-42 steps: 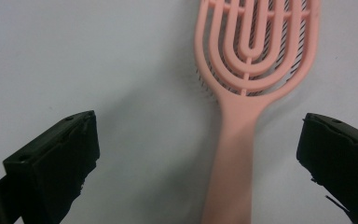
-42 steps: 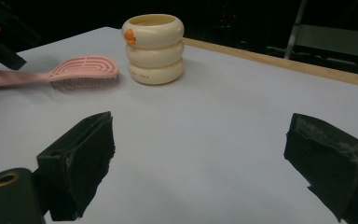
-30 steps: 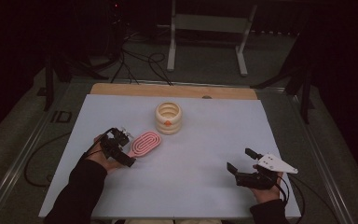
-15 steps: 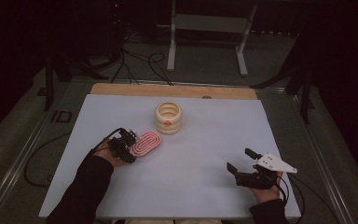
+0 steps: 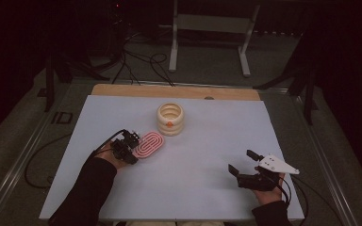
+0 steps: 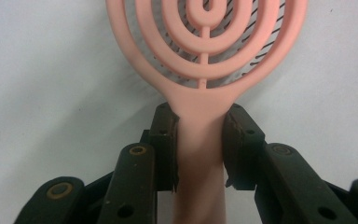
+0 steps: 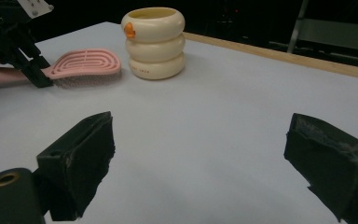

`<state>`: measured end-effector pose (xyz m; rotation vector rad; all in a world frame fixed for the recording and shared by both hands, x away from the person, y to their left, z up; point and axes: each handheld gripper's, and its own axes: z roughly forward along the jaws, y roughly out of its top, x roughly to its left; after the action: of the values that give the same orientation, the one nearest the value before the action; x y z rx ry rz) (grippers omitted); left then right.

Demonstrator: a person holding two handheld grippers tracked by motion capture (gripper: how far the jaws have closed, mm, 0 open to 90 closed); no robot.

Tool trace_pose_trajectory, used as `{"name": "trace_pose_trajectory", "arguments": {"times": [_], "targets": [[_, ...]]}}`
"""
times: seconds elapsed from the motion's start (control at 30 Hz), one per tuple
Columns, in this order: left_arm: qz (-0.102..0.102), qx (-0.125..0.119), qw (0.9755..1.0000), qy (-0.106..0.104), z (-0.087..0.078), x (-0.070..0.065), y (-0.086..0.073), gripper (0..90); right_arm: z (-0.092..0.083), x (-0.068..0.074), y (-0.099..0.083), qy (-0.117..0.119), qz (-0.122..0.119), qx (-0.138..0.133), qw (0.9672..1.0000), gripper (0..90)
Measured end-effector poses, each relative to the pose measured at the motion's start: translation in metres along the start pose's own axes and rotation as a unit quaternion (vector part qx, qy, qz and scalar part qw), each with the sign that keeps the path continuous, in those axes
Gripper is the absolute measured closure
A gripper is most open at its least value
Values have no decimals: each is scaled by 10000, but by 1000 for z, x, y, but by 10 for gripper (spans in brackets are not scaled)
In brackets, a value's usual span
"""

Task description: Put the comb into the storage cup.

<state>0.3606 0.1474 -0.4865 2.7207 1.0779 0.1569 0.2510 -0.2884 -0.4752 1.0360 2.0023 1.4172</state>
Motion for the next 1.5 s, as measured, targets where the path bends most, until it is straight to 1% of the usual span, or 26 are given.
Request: {"name": "trace_pose_trajectory", "arguments": {"times": [0.27,0.33,0.37,0.4,0.43,0.47,0.57,0.63,0.7,0.73,0.77,0.8,0.83,0.93,0.97,1.0,1.03,1.1,1.17,1.2,1.3,1.37,1.4,1.43,1.47,1.5], "targets": [[11,-200,9998,30,-6,-5,-5,702,1,-1,-1,27,49,8,10000,83],[-58,-405,9991,97,-11,-6,-9,703,1,-1,0,43,81,5,10000,83],[-58,-405,9991,97,-11,-6,-9,704,1,-1,0,43,81,5,10000,83],[-129,-538,9983,163,-15,-6,-11,704,1,-1,-1,45,76,22,10000,83],[-129,-538,9983,163,-15,-6,-11,704,1,-1,-1,45,76,22,10000,83],[-153,-711,9971,208,-21,-6,-14,704,2,-1,0,53,84,32,9999,83],[-171,-943,9951,261,-29,-6,-17,705,4,0,-1,52,100,88,9999,83],[-160,-1095,9935,248,-34,-6,-19,705,6,-1,0,73,166,96,9998,83],[-160,-1095,9935,248,-34,-6,-19,705,6,-1,0,104,193,105,9997,83],[-179,-1239,9918,241,-39,-7,-20,705,8,-3,1,108,251,118,9996,83],[-158,-1298,9911,246,-41,-7,-20,705,8,-3,1,108,251,118,9996,83],[-147,-1349,9903,287,-43,-7,-19,705,8,-3,2,111,265,108,9995,83],[-147,-1349,9903,287,-43,-7,-19,705,8,-3,2,111,265,108,9995,83],[-148,-1548,9874,299,-49,-9,-17,705,8,-7,10,149,291,52,9995,83],[-148,-1548,9874,299,-49,-9,-17,705,8,-7,10,149,291,52,9995,83],[-144,-1657,9854,356,-52,-11,-15,705,8,-7,11,144,278,54,9995,83],[-144,-1657,9854,356,-52,-11,-15,705,8,-7,11,144,278,54,9995,83],[-130,-1774,9833,391,-55,-13,-13,706,12,-9,17,228,330,107,9991,83],[-107,-1857,9818,375,-58,-15,-11,706,15,-9,21,214,234,162,9994,83],[-107,-1857,9818,375,-58,-15,-11,705,15,-9,21,214,234,162,9994,83],[-49,-1968,9797,388,-61,-19,-5,706,23,-7,35,179,99,286,9994,83],[-49,-1968,9797,388,-61,-19,-5,705,24,-7,37,193,87,298,9993,83],[-10,-2041,9782,377,-62,-21,1,705,24,-7,37,193,87,298,9993,83],[-10,-2041,9782,377,-62,-21,1,705,24,-7,37,193,87,298,9993,83],[-10,-2041,9782,377,-62,-21,1,705,31,-5,45,257,43,356,9990,83],[77,-2190,9749,389,-64,-25,7,705,31,-5,45,257,43,356,9990,82]]}}
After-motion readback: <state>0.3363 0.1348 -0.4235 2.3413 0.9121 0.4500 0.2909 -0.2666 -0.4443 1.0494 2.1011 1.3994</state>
